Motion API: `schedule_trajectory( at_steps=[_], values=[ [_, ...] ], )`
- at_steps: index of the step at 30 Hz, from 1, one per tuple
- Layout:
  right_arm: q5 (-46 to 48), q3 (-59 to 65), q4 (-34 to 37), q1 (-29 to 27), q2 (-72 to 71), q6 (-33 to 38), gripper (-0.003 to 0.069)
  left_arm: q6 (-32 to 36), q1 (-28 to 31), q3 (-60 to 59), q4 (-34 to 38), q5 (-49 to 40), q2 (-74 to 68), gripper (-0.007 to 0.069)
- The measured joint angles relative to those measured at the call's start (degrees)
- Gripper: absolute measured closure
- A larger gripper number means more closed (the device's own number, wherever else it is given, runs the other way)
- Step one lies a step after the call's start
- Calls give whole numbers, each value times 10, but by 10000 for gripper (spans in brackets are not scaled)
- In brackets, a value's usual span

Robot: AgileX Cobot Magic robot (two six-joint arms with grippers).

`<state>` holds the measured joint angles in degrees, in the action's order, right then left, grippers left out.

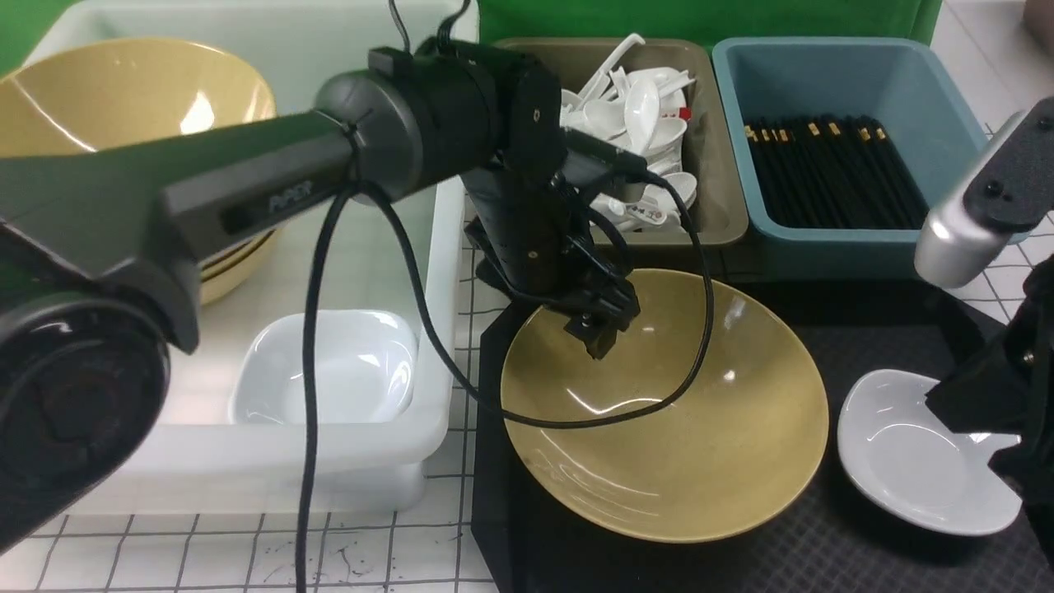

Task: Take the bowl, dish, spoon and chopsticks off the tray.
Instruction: Use the left arm to grab the yellow noodle bowl on the left, then use the left arm to put the noodle bowl into the large storage box on the left

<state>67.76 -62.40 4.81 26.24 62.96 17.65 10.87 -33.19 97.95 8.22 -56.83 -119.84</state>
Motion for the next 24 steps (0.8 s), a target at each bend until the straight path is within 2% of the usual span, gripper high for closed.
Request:
schedule_trajectory(
  at_steps=[2, 3, 5, 7, 8, 11, 18, 20, 24],
  values=[
    [-15, 1, 0, 0, 0, 0, 622, -2, 0, 0, 8, 0, -2, 217],
    [-29, 1, 0, 0, 0, 0, 622, -3, 0, 0, 12, 0, -1, 321],
    [-41, 1, 0, 0, 0, 0, 622, -3, 0, 0, 11, -2, 0, 407],
    [-52, -4, 0, 0, 2, 5, 622, -1, 1, 0, 16, -14, 6, 531],
    [-54, -11, 0, 0, 6, 7, 622, -2, 1, 0, 27, -24, 14, 561],
    [-55, -43, 0, 0, 24, 12, 622, -2, -2, 0, 34, -31, 44, 609],
    [-57, -179, 18, 14, 95, 46, 619, 2, 23, 11, 18, -51, 137, 618],
    [-57, -223, 20, 33, 124, 52, 619, -2, 45, 12, 34, -54, 165, 618],
    [-50, -355, 23, 104, 212, 65, 617, -8, 143, 13, 94, -87, 233, 618]
  ],
)
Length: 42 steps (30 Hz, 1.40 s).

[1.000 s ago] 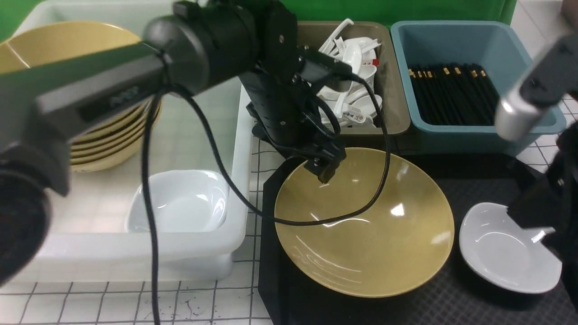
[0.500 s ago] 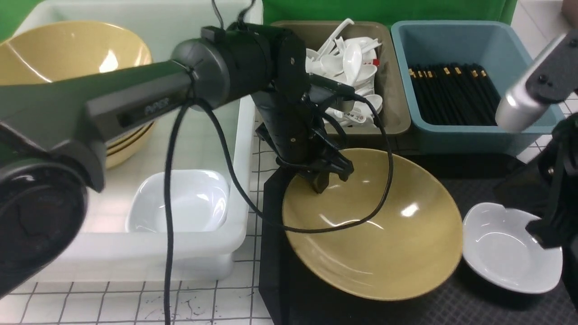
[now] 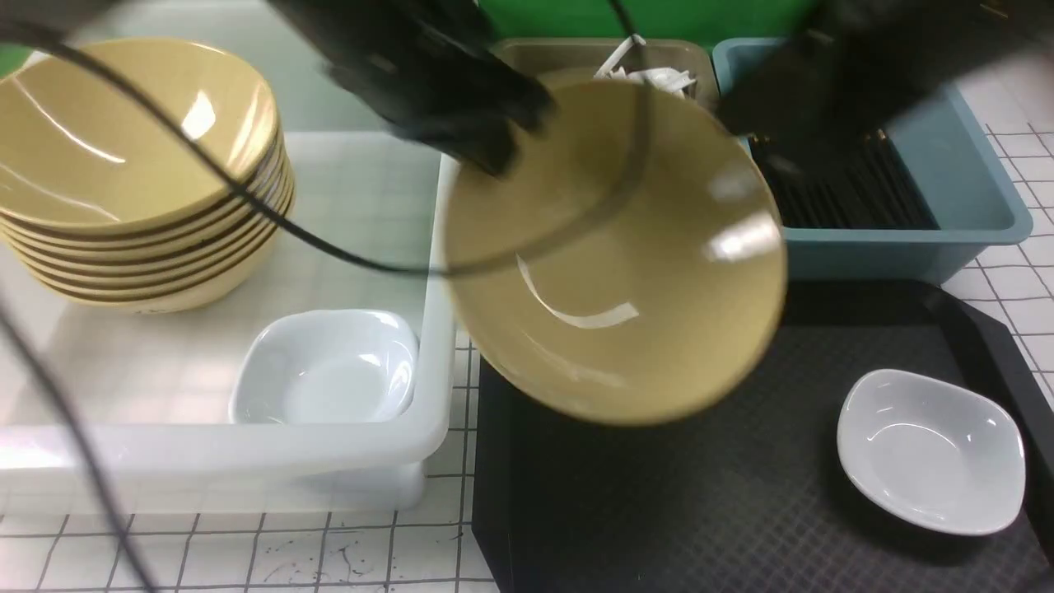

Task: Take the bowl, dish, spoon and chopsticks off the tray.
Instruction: Use the left arm to put the noodle bowl into the large storage box on the left

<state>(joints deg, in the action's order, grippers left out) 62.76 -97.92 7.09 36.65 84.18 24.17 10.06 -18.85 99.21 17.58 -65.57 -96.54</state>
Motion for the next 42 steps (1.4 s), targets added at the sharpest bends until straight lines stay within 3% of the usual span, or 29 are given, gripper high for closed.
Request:
schedule_trajectory(
  at_steps=[5, 6, 7, 10, 15, 24, 29, 37, 42],
  values=[
    [30, -106, 5, 82, 78, 22, 617, -3, 170, 0, 43, -18, 68, 618],
    [31, -106, 5, 82, 78, 24, 617, -3, 177, 0, 43, -17, 71, 618],
    [40, -130, 6, 104, 97, 38, 617, -5, 238, 0, 45, -13, 90, 618],
    [44, -143, 8, 122, 112, 57, 615, -7, 337, 1, 45, -1, 104, 618],
    [49, -144, 2, 121, 128, 63, 612, -13, 420, 1, 44, 23, 71, 618],
    [57, -144, -25, 115, 134, 64, 610, 10, 427, 1, 62, 66, -39, 564],
    [75, -144, -42, 115, 134, 64, 610, 51, 427, 1, 58, 71, -63, 419],
    [91, -144, -56, 83, 134, 31, 610, 68, 425, 13, 46, 59, -58, 64],
    [94, -133, -61, 40, 133, -5, 610, 55, 425, 55, 6, 22, -38, 6]
  ],
)
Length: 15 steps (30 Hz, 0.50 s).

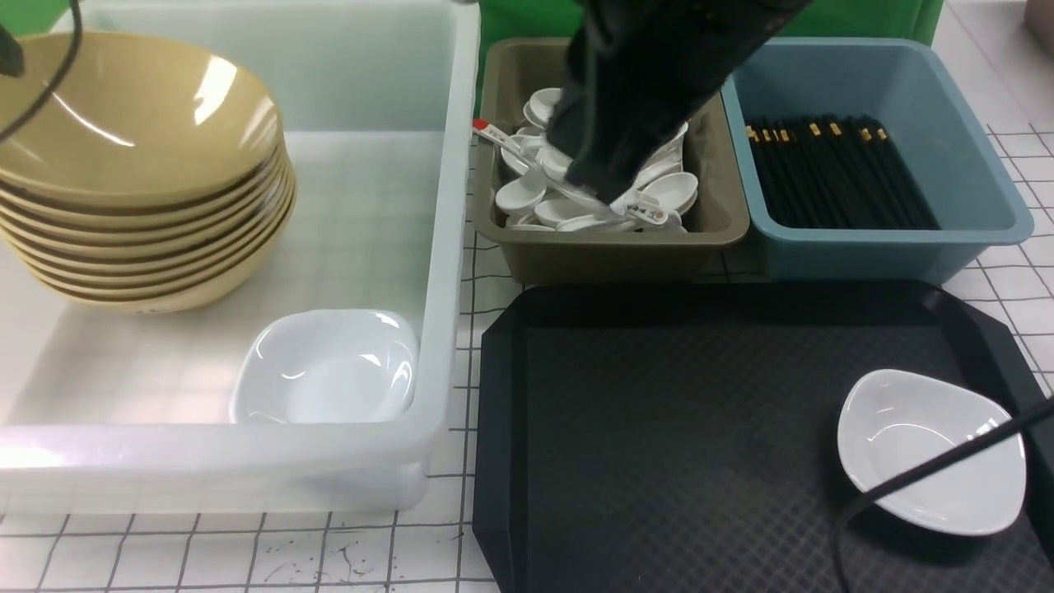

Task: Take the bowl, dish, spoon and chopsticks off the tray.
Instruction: Use the left arm to put the noodle bowl into the large storage box on the left, then use the left arm to grab the plate

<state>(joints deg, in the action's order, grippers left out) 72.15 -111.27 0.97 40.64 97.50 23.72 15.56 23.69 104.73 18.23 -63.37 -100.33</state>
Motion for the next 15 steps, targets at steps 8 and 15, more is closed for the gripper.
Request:
schedule_trajectory(
  at_steps=[8, 15],
  values=[
    [0, 77, -2, -65, -45, -38, 610, -31, -94, 35, 9, -60, 42, 79],
    [-2, 207, -2, -123, -135, -68, 610, -18, -357, 35, -6, -58, 11, 132]
  ],
)
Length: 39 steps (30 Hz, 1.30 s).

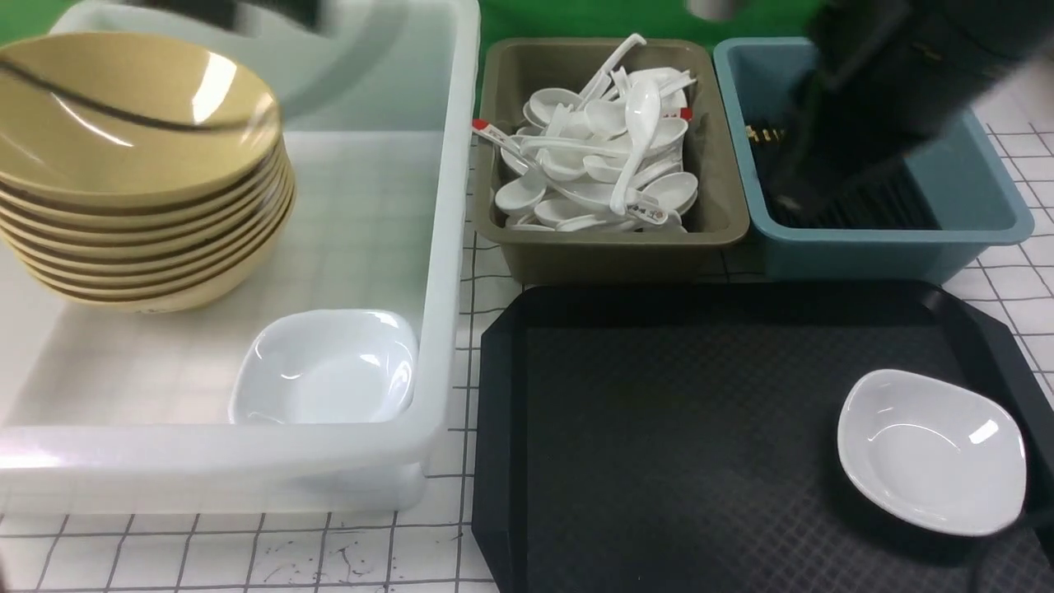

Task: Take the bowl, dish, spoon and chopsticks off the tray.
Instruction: Use the left arm to grab the plate

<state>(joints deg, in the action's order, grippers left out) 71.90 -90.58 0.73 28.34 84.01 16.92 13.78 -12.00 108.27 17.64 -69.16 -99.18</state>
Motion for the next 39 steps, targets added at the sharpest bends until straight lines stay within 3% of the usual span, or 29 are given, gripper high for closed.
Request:
schedule_trajectory(
  at_steps=[4, 8, 13, 15, 22, 27, 30, 31, 35, 39],
  values=[
    [-1, 88, 0, -46, -71, -17, 610, 4, -148, 0, -28, 9, -59, 137],
    [-2, 185, -2, -96, -164, -22, 610, 0, -256, 0, -31, 45, -139, 137],
    [-8, 272, -3, -117, -266, -38, 610, -2, -327, 0, -33, 109, -207, 137],
    [-8, 315, -3, -117, -324, -50, 610, -2, -366, 0, -33, 174, -245, 137],
    [3, 370, -2, -117, -409, -57, 610, -2, -412, 0, -23, 307, -299, 138],
    [4, 371, -2, -117, -424, -59, 610, -2, -419, 0, -6, 343, -319, 179],
    [4, 371, -2, -117, -424, -60, 610, -2, -419, 0, 3, 350, -332, 288],
    [4, 371, -2, -117, -424, -60, 610, -2, -419, 0, 4, 350, -333, 288],
    [3, 371, -2, -117, -424, -60, 610, -2, -419, 0, 44, 355, -346, 493],
    [2, 371, -2, -117, -424, -60, 610, 0, -419, 2, 65, 356, -345, 574]
  ],
)
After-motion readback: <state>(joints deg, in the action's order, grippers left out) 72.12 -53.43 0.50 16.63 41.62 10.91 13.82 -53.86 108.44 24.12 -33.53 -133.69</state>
